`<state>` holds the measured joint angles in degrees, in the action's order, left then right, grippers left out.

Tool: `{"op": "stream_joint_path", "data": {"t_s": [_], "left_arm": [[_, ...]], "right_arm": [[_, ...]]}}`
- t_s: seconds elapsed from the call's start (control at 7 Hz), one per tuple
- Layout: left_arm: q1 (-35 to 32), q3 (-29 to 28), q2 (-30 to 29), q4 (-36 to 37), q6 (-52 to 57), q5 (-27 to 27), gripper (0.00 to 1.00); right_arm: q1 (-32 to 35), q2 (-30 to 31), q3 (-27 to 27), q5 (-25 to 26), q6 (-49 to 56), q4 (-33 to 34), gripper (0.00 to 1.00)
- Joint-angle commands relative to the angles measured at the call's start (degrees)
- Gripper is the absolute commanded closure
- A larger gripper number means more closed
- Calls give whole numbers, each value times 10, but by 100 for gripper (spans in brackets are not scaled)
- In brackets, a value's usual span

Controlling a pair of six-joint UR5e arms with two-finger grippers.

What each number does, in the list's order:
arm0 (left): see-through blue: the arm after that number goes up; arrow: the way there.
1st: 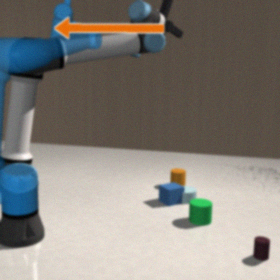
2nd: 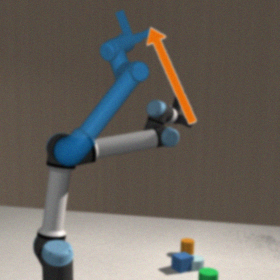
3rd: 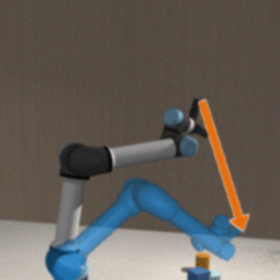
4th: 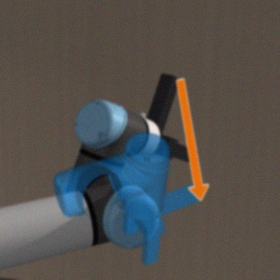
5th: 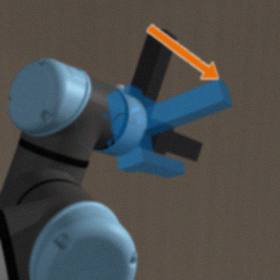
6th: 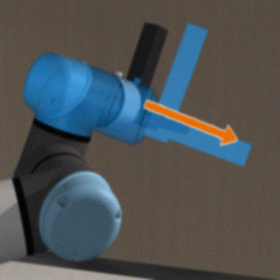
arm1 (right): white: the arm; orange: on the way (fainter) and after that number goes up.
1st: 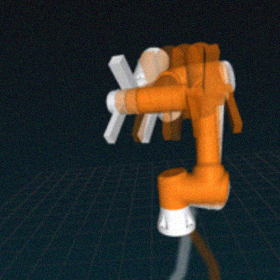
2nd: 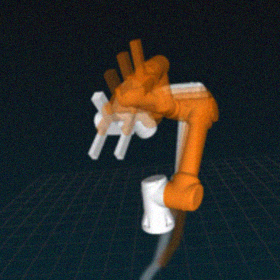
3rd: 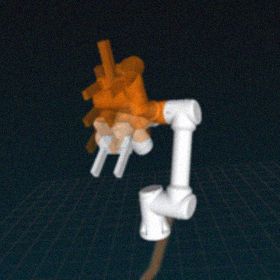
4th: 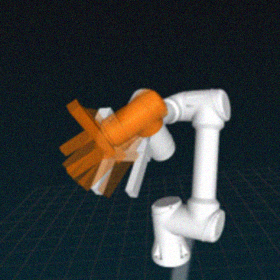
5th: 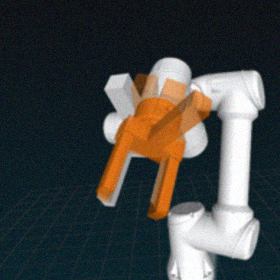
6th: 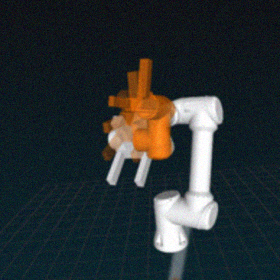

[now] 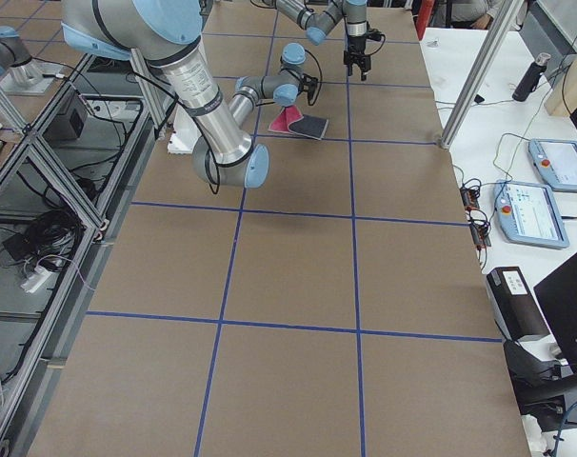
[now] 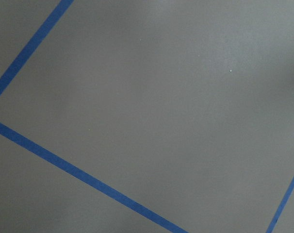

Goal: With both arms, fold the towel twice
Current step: 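Lift the strip end and fold it toward the robot with the right gripper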

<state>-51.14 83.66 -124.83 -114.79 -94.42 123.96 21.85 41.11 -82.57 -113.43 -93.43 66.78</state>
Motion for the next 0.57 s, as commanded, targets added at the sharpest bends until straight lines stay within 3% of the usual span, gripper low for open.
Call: {"op": "stream_joint_path", "data": {"t_s": [0.0,0.14,0.43], "left_arm": [[-2,0,-1,1,7,-2,0],[-5,0,-1,2,7,-2,0],[-5,-1,-1,2,8,-2,0]], "right_arm": [[0,-1,3,1,-9,-9,100],[1,1,3,8,-54,-22,1],[1,41,-12,44,-119,-67,0]]}}
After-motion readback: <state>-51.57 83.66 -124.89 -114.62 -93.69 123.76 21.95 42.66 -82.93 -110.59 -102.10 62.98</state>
